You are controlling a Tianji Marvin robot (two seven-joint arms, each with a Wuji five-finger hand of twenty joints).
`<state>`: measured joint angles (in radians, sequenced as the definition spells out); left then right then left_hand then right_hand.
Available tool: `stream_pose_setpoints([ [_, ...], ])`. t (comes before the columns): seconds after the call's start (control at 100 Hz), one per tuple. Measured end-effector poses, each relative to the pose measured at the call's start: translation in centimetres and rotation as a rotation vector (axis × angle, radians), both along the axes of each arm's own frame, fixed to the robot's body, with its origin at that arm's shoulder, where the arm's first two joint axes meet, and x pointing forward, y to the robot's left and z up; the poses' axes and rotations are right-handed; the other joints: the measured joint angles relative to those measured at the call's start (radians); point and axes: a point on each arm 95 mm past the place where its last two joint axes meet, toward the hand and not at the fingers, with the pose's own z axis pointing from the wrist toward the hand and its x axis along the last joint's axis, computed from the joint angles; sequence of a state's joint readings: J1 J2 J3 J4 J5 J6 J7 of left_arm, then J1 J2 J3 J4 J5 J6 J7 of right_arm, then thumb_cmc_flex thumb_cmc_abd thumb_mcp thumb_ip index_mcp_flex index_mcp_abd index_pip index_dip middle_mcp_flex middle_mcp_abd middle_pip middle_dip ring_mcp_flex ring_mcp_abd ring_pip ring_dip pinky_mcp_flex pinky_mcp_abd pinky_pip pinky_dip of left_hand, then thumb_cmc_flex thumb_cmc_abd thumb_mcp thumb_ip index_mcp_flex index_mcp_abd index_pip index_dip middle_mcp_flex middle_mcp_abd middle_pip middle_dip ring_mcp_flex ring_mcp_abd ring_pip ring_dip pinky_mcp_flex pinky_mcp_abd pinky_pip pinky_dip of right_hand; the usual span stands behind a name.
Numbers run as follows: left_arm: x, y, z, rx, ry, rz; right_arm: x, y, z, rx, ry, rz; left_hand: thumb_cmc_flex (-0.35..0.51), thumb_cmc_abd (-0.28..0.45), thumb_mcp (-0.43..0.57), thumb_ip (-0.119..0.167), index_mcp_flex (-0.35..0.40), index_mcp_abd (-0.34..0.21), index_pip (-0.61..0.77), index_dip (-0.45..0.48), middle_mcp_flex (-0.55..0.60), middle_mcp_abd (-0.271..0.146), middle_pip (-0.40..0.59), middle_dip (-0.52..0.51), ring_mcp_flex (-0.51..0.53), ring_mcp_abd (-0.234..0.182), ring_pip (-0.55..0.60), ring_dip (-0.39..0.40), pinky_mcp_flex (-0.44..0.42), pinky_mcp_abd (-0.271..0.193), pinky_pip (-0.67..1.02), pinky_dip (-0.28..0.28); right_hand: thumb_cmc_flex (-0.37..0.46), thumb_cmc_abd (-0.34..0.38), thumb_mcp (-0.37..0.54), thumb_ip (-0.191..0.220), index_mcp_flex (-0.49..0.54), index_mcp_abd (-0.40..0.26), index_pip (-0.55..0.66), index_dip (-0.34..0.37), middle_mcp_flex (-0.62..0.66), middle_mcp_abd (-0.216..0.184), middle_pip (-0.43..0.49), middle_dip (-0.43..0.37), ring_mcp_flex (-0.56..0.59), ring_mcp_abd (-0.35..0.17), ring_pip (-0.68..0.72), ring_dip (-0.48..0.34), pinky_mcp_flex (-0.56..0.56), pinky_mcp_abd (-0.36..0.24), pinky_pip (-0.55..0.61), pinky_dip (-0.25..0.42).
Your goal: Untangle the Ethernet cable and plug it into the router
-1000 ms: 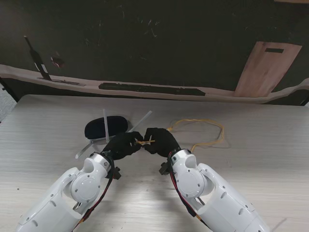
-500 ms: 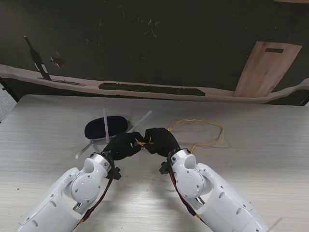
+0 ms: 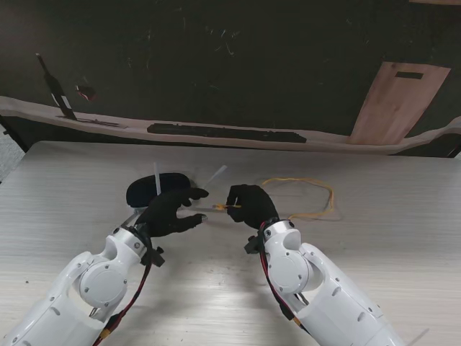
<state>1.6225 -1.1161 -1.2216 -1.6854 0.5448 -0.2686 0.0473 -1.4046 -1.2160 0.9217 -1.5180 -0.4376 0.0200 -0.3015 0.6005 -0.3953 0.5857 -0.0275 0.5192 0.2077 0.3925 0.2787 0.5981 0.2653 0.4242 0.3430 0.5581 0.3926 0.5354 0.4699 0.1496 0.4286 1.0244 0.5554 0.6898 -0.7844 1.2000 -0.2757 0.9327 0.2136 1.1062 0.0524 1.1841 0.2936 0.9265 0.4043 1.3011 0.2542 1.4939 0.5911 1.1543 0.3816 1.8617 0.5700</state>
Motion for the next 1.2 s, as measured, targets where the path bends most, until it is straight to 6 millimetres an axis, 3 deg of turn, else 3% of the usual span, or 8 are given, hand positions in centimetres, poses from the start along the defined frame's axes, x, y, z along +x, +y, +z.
stream_pose_setpoints([
  [0.17, -0.9, 1.5, 2.3, -0.007, -0.087, 0.028, -0.2, -0.3, 0.0, 0.011, 0.004, -0.009, 0.023, 0.086, -0.080, 0.000, 0.009, -0.011, 0.005, 0.000, 0.000, 0.000, 0.001, -0.001, -0.001, 0.000, -0.014, 0.000, -0.002, -0.002, -0.021, -0.014, 0.000, -0.008, 0.000, 0.000, 0.005, 0.002, 0.000, 0.000, 0.011, -0.003, 0.000, 0.000, 0.001, 0.000, 0.001, 0.010, 0.000, -0.001, 0.000, 0.002],
  [0.32, -1.4, 3.3, 4.5, -0.010, -0.269, 0.094, -0.4, -0.4, -0.1, 0.027, 0.011, -0.014, 0.043, 0.096, -0.107, 0.000, 0.045, -0.023, 0.023, 0.000, 0.022, 0.000, 0.004, -0.001, 0.000, 0.000, -0.014, 0.000, -0.002, -0.002, -0.021, -0.014, 0.000, -0.010, 0.000, 0.000, 0.013, 0.003, -0.003, 0.000, 0.014, -0.004, 0.000, 0.000, 0.001, 0.000, 0.001, 0.010, 0.001, -0.001, 0.000, 0.003],
  [0.62, -0.6, 7.1, 7.8, 0.026, -0.374, 0.240, -0.6, -0.5, -0.1, 0.041, 0.023, -0.020, 0.058, 0.146, -0.138, 0.000, 0.052, -0.035, 0.036, 0.001, 0.022, 0.001, -0.020, -0.013, -0.050, 0.000, -0.068, -0.031, -0.064, -0.011, -0.133, -0.089, 0.000, -0.010, 0.000, 0.000, 0.013, 0.006, -0.003, 0.000, 0.014, -0.004, 0.000, 0.000, 0.001, 0.000, 0.001, 0.010, 0.001, -0.001, 0.001, 0.003],
  [0.92, 2.7, 11.3, 8.5, 0.071, -0.315, 0.401, -0.7, -0.5, -0.2, 0.040, 0.036, -0.020, 0.103, 0.159, -0.161, 0.000, 0.052, -0.037, 0.027, 0.001, -0.039, 0.003, -0.044, -0.024, -0.099, -0.002, -0.090, -0.040, -0.089, -0.023, -0.160, -0.101, 0.000, -0.010, -0.001, 0.000, 0.013, 0.007, -0.003, 0.000, 0.014, -0.004, 0.000, 0.000, 0.001, 0.000, 0.001, 0.010, 0.001, -0.001, 0.001, 0.003],
  [1.03, 4.5, 13.0, 8.0, 0.044, -0.276, 0.480, -0.6, -0.6, -0.4, 0.040, 0.043, -0.025, 0.174, 0.159, -0.183, 0.000, 0.052, -0.071, 0.045, 0.013, -0.039, 0.002, -0.035, -0.024, -0.098, -0.005, -0.079, -0.040, -0.084, -0.024, -0.143, -0.101, 0.000, -0.010, -0.002, 0.000, 0.013, 0.007, -0.003, 0.000, 0.014, -0.004, 0.000, 0.000, 0.001, 0.000, 0.001, 0.010, 0.001, -0.001, 0.001, 0.003],
  [1.2, 7.7, 14.4, 6.5, 0.098, -0.161, 0.559, -0.5, -0.6, -0.8, 0.035, 0.059, -0.028, 0.164, 0.131, -0.135, 0.000, 0.036, -0.071, 0.072, 0.023, -0.075, 0.001, -0.021, -0.024, -0.098, -0.025, -0.078, -0.040, -0.079, -0.029, -0.127, -0.102, 0.000, -0.010, -0.002, 0.000, 0.013, 0.008, -0.003, 0.000, 0.014, -0.004, 0.000, 0.000, 0.001, 0.000, 0.001, 0.010, 0.001, -0.001, 0.001, 0.003],
])
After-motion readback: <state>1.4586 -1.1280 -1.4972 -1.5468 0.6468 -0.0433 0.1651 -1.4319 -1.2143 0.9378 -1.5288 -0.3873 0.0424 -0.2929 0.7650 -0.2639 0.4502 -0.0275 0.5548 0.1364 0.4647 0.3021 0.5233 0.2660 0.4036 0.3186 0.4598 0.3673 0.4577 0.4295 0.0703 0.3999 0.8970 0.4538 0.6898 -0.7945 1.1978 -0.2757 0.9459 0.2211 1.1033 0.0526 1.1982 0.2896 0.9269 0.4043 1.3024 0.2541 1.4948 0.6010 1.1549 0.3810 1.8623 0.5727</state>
